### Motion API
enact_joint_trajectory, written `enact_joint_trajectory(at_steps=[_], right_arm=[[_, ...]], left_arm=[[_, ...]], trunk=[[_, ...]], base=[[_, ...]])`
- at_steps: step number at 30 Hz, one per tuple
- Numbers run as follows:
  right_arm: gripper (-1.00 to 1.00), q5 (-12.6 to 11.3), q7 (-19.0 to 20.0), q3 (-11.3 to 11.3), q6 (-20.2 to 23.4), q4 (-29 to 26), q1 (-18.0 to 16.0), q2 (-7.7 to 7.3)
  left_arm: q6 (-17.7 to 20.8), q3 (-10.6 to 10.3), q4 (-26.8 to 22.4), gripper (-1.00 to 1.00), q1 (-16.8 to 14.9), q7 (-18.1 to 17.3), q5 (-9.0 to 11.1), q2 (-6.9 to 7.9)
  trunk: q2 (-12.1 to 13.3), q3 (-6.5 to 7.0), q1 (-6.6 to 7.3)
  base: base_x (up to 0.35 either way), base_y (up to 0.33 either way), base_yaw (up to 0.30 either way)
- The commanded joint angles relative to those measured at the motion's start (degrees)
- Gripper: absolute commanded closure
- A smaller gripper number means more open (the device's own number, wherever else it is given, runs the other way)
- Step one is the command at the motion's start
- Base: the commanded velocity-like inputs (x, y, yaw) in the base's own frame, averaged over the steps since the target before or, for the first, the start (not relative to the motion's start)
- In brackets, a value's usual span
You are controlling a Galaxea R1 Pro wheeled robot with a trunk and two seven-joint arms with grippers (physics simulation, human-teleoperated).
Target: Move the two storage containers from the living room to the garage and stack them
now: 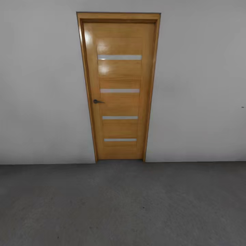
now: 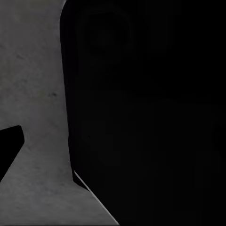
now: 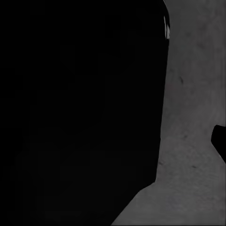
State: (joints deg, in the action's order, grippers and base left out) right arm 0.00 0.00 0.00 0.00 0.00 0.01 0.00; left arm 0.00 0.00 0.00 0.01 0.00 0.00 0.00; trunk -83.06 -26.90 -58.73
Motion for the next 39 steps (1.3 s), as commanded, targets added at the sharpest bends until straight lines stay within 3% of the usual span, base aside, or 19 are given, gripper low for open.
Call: enact_joint_trajectory(at_steps=[1,9,22,30,39], right_arm=[[-1.00,0.3,0.3,0.2,0.3,0.3,0.3,0.33],[-1.00,0.2,0.5,0.1,2.2,2.1,3.0,0.46],[-1.00,0.2,0.5,0.1,1.9,0.8,2.6,0.53],[-1.00,-0.1,0.5,-0.5,-0.2,-1.7,0.2,0.19],[-1.00,-0.1,0.0,-0.5,-3.1,-4.6,-2.7,0.35]], left_arm=[[0.3,0.3,0.3,-1.00,0.3,-0.3,0.3,0.04],[2.0,0.5,0.0,-1.00,2.0,-0.3,0.4,0.06],[1.0,0.4,-0.8,-1.00,1.5,0.0,0.3,0.28],[-1.1,0.2,-3.3,-1.00,-0.6,0.0,0.3,1.58],[-4.0,0.1,-6.2,-1.00,-3.6,0.0,0.3,0.94]], trunk=[[0.0,-0.03,0.00],[0.0,-0.03,0.00],[0.0,-0.03,0.00],[0.0,-0.03,0.00],[0.0,-0.03,0.00]], base=[[0.000,0.000,0.000],[0.000,0.000,0.000],[0.000,0.000,0.000],[0.000,0.000,0.000],[0.000,0.000,0.000]])
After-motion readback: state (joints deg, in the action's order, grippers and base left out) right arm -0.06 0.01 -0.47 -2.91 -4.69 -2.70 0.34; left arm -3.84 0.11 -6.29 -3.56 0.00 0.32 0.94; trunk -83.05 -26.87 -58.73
